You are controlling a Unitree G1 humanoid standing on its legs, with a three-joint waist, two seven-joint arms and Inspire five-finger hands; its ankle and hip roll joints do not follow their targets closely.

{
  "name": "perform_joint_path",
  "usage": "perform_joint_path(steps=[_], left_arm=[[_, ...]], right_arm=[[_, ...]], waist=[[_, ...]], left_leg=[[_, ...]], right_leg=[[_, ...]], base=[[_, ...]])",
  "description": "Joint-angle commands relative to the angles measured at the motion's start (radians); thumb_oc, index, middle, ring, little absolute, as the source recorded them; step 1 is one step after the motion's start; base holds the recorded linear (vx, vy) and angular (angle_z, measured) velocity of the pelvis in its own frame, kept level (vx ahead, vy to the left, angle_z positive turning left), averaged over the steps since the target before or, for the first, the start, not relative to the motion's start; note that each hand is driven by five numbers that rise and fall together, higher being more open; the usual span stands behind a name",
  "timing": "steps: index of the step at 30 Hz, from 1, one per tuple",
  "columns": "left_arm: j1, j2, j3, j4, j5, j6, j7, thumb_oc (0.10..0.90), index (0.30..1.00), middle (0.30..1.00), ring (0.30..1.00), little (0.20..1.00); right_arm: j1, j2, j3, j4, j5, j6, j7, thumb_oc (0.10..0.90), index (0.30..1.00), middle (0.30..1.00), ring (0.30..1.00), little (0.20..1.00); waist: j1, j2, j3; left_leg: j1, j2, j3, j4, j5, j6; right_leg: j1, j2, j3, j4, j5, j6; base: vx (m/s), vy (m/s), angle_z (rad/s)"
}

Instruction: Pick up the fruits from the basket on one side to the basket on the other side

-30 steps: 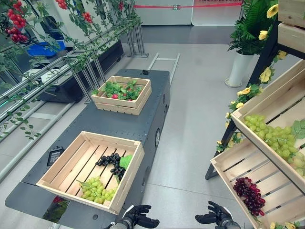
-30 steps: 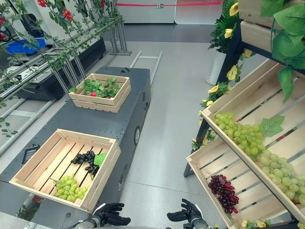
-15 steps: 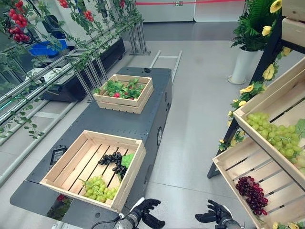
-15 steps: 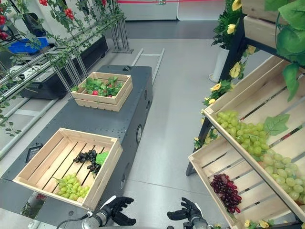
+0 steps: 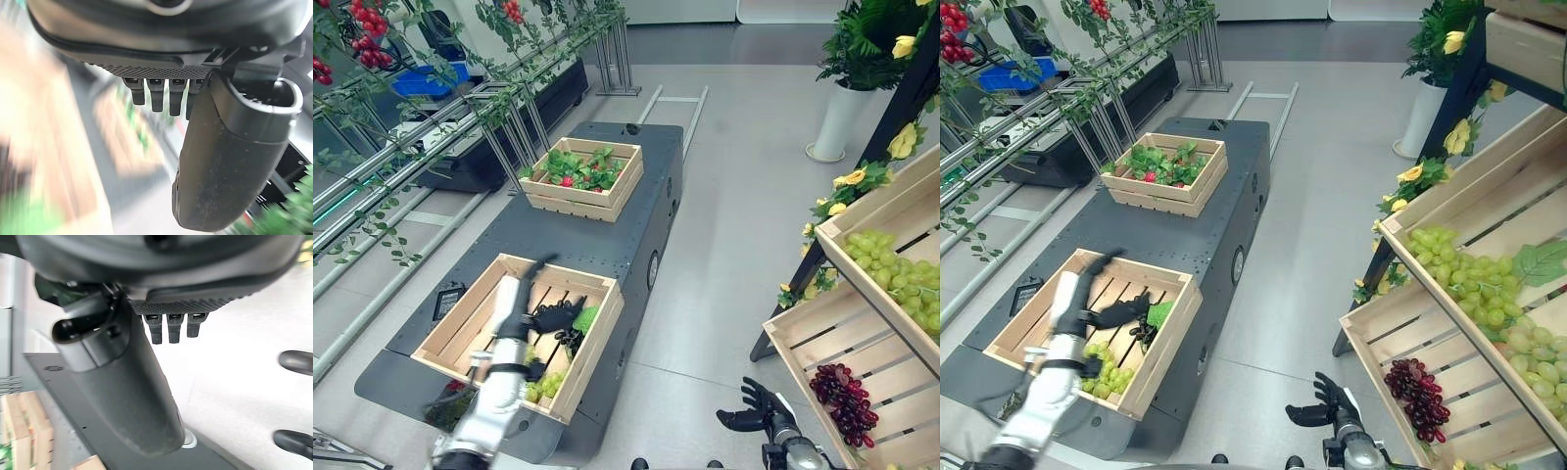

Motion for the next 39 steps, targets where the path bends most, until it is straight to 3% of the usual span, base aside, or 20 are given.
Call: perform_joint_path(steps=[1, 5, 10, 12, 14, 19, 22, 23, 28, 34, 39], left_arm=[[-0.117, 0.111, 0.032, 0.024, 0.101, 0.006, 0.135, 0.800, 0.900, 0.900, 0.900, 0.900], [-0.174, 0.150, 0.029, 0.053, 0.070, 0.092, 0.173, 0.800, 0.900, 0.900, 0.900, 0.900], [-0.326, 0.217, -0.013, 0.155, 0.034, 0.121, 0.211, 0.800, 0.900, 0.900, 0.900, 0.900], [-0.407, 0.264, -0.029, 0.206, 0.017, 0.127, 0.212, 0.800, 0.900, 0.900, 0.900, 0.900], [-0.457, 0.294, -0.038, 0.244, 0.009, 0.134, 0.208, 0.800, 0.900, 0.900, 0.900, 0.900], [-0.636, 0.393, -0.141, 0.357, 0.089, 0.219, 0.181, 0.800, 0.900, 0.900, 0.900, 0.900], [-0.680, 0.429, -0.180, 0.375, 0.107, 0.250, 0.158, 0.800, 0.900, 0.900, 0.900, 0.900], [-0.722, 0.458, -0.219, 0.382, 0.141, 0.293, 0.137, 0.800, 0.900, 0.900, 0.900, 0.900], [-0.752, 0.520, -0.257, 0.379, 0.160, 0.389, 0.138, 0.800, 0.900, 0.900, 0.900, 0.900], [-0.783, 0.542, -0.267, 0.371, 0.203, 0.391, 0.139, 0.800, 0.900, 0.900, 0.900, 0.900], [-0.865, 0.598, -0.380, 0.338, 0.334, 0.377, 0.016, 0.800, 0.900, 0.900, 0.900, 0.900]], right_arm=[[-0.034, 0.011, 0.014, -0.096, -0.019, -0.112, 0.048, 0.800, 0.900, 0.900, 0.900, 0.900], [-0.026, -0.021, 0.039, -0.141, 0.004, -0.131, 0.088, 0.800, 0.900, 0.900, 0.900, 0.900], [-0.117, -0.068, 0.078, -0.165, 0.079, -0.161, 0.114, 0.800, 0.900, 0.900, 0.900, 0.900], [-0.154, -0.082, 0.093, -0.172, 0.119, -0.146, 0.141, 0.800, 0.900, 0.900, 0.900, 0.900], [-0.173, -0.086, 0.102, -0.168, 0.125, -0.136, 0.138, 0.800, 0.900, 0.900, 0.900, 0.900], [-0.224, -0.123, 0.102, -0.183, 0.164, -0.131, 0.128, 0.800, 0.900, 0.900, 0.900, 0.900], [-0.230, -0.136, 0.090, -0.189, 0.173, -0.133, 0.133, 0.800, 0.900, 0.900, 0.900, 0.900], [-0.239, -0.146, 0.080, -0.191, 0.177, -0.136, 0.129, 0.800, 0.900, 0.900, 0.900, 0.900], [-0.257, -0.173, 0.064, -0.194, 0.182, -0.142, 0.146, 0.800, 0.900, 0.900, 0.900, 0.900], [-0.257, -0.185, 0.067, -0.192, 0.171, -0.134, 0.147, 0.800, 0.900, 0.900, 0.900, 0.900], [-0.258, -0.200, 0.073, -0.197, 0.161, -0.142, 0.163, 0.800, 0.900, 0.900, 0.900, 0.900]], waist=[[0.005, -0.038, 0.004], [-0.004, -0.023, 0.052], [-0.010, -0.024, 0.182], [-0.010, -0.040, 0.241], [-0.007, -0.052, 0.264], [-0.008, -0.090, 0.343], [-0.012, -0.099, 0.358], [-0.016, -0.105, 0.378], [-0.022, -0.112, 0.420], [-0.024, -0.120, 0.422], [-0.025, -0.130, 0.422]], left_leg=[[0.005, -0.071, 0.018, 0.010, -0.057, 0.033], [-0.010, -0.064, 0.027, 0.015, -0.032, 0.031], [-0.142, -0.067, 0.047, 0.192, -0.056, 0.023], [-0.243, -0.064, 0.065, 0.324, -0.083, 0.019], [-0.298, -0.055, 0.074, 0.387, -0.099, 0.022], [-0.475, -0.021, 0.106, 0.618, -0.181, 0.028], [-0.526, -0.010, 0.118, 0.672, -0.199, 0.037], [-0.582, 0.004, 0.128, 0.735, -0.217, 0.041], [-0.673, 0.031, 0.144, 0.840, -0.253, 0.053], [-0.746, 0.049, 0.153, 0.901, -0.272, 0.059], [-0.800, 0.052, 0.149, 0.916, -0.273, 0.058]], right_leg=[[0.004, -0.021, 0.016, 0.006, 0.022, -0.015], [-0.048, -0.023, 0.004, 0.087, -0.013, -0.034], [-0.172, -0.032, -0.016, 0.268, -0.079, -0.063], [-0.250, -0.048, -0.024, 0.367, -0.110, -0.072], [-0.302, -0.057, -0.031, 0.427, -0.124, -0.075], [-0.435, -0.072, -0.027, 0.613, -0.191, -0.082], [-0.481, -0.077, -0.024, 0.658, -0.202, -0.085], [-0.530, -0.078, -0.015, 0.704, -0.208, -0.087], [-0.623, -0.075, -0.001, 0.799, -0.229, -0.097], [-0.700, -0.078, -0.004, 0.863, -0.243, -0.104], [-0.761, -0.081, -0.009, 0.889, -0.237, -0.097]], base=[[0.05, 0.112, 0.06], [-0.04, 0.157, 0.04], [-0.23, 0.122, 0.09], [-0.24, 0.086, 0.11], [-0.16, 0.046, 0.10], [-0.10, 0.070, 0.08], [-0.04, 0.087, -0.02], [-0.07, 0.101, -0.08], [-0.04, 0.107, -0.08], [0.02, 0.078, 0.02], [0.02, 0.016, 0.10]])
